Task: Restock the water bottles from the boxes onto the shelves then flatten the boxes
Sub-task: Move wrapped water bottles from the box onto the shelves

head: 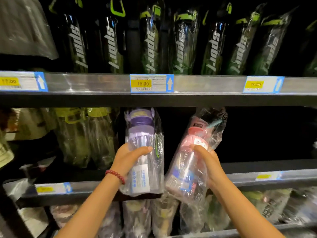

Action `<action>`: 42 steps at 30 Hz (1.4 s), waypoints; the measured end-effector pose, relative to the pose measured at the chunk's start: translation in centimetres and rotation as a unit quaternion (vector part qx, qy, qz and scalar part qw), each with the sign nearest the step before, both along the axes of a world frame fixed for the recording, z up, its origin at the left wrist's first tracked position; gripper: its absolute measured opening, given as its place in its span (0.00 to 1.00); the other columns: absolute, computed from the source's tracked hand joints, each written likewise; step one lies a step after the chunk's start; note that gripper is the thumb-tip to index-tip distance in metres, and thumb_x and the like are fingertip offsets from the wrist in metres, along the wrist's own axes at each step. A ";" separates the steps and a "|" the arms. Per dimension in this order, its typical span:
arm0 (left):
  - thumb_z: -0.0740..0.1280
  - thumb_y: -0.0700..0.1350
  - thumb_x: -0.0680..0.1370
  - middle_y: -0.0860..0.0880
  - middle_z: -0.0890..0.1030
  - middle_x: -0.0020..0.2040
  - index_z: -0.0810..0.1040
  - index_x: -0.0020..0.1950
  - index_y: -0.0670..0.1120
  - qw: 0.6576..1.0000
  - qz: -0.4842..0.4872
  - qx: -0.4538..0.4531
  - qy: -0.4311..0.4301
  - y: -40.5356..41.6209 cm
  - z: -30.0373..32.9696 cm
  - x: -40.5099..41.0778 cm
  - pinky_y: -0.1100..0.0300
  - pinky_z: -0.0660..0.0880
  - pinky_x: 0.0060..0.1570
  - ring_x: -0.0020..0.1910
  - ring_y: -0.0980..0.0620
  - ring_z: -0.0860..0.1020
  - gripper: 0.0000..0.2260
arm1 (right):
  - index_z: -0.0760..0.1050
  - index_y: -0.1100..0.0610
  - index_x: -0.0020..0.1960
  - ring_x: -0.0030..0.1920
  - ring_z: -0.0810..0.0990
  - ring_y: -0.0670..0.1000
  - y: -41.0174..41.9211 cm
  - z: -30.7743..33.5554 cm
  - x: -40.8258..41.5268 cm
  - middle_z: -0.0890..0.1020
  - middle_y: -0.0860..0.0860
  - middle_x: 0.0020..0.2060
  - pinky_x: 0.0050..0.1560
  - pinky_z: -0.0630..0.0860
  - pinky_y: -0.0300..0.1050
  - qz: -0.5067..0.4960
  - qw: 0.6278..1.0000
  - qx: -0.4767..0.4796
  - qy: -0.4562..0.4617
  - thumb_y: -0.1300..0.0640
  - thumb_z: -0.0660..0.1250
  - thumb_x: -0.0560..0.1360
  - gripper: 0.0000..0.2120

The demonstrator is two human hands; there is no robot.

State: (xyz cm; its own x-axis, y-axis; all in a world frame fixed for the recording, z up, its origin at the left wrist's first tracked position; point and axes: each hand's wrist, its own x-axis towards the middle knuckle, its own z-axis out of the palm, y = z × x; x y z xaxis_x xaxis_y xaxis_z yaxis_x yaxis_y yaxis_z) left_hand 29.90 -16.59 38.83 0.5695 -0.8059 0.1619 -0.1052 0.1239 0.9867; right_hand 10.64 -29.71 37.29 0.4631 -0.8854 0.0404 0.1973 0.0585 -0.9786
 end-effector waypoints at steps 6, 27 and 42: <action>0.73 0.42 0.71 0.52 0.81 0.33 0.79 0.41 0.43 0.999 0.031 -0.016 0.039 -2.1 0.7 0.9 0.68 0.74 0.30 0.32 0.59 0.79 0.05 | 0.69 0.52 0.41 0.29 0.71 0.45 -1.6 0.4 0.5 0.70 0.46 0.28 0.35 0.70 0.43 -0.107 0.991 0.041 -0.062 0.52 0.71 0.71 0.10; 0.77 0.35 0.65 0.47 0.77 0.53 0.72 0.60 0.47 0.996 0.059 0.042 0.051 -4.0 -2.2 4.3 0.57 0.71 0.56 0.53 0.49 0.75 0.27 | 0.70 0.60 0.59 0.49 0.82 0.55 -1.3 -0.9 5.2 0.81 0.58 0.49 0.54 0.78 0.57 -0.168 0.975 -0.145 -0.017 0.46 0.75 0.55 0.36; 0.79 0.34 0.62 0.48 0.78 0.57 0.71 0.65 0.46 0.999 0.037 0.039 -0.003 -3.2 -2.3 6.3 0.60 0.70 0.56 0.56 0.50 0.75 0.34 | 0.75 0.63 0.33 0.34 0.74 0.50 -1.8 1.0 8.6 0.78 0.56 0.29 0.35 0.74 0.44 -0.095 0.960 -0.189 0.181 0.57 0.76 0.67 0.13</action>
State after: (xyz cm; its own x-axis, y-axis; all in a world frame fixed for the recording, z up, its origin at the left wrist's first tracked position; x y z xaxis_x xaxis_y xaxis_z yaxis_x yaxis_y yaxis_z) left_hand 36.23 -19.75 36.54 0.6264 -0.7724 0.1045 -0.1173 0.0391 0.9923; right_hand 19.22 -31.48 38.27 0.3382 -0.9095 0.2418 -0.1889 -0.3173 -0.9293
